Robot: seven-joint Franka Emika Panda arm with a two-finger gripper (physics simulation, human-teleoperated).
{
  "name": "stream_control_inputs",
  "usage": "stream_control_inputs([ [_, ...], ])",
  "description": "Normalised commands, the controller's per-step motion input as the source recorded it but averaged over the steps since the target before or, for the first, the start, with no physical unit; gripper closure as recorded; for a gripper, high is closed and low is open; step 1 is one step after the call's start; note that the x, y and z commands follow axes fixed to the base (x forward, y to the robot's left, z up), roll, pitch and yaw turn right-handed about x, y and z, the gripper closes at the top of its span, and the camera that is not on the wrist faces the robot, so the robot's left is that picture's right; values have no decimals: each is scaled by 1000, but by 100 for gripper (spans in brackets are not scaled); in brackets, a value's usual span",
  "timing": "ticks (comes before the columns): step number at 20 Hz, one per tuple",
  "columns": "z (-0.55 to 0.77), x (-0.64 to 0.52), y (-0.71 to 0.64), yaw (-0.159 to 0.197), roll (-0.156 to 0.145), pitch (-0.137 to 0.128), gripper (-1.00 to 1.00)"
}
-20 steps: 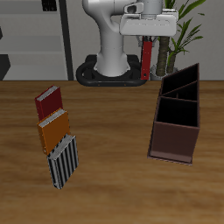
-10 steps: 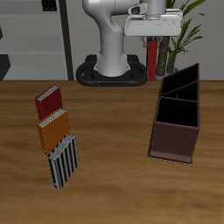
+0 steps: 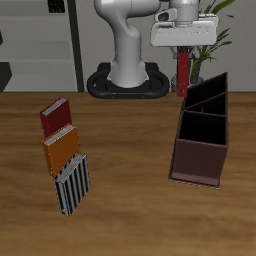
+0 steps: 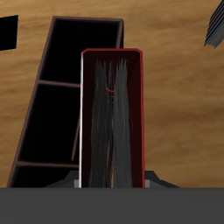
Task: Place the left red book into the left desk caddy's back compartment
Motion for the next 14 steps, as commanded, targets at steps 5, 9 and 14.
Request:
stream_control_inputs([
  [5, -56, 143, 295, 8, 38, 15, 100],
  [9, -74, 144, 240, -10, 29, 32, 100],
  [14, -33, 75, 247, 1, 35, 11, 100],
])
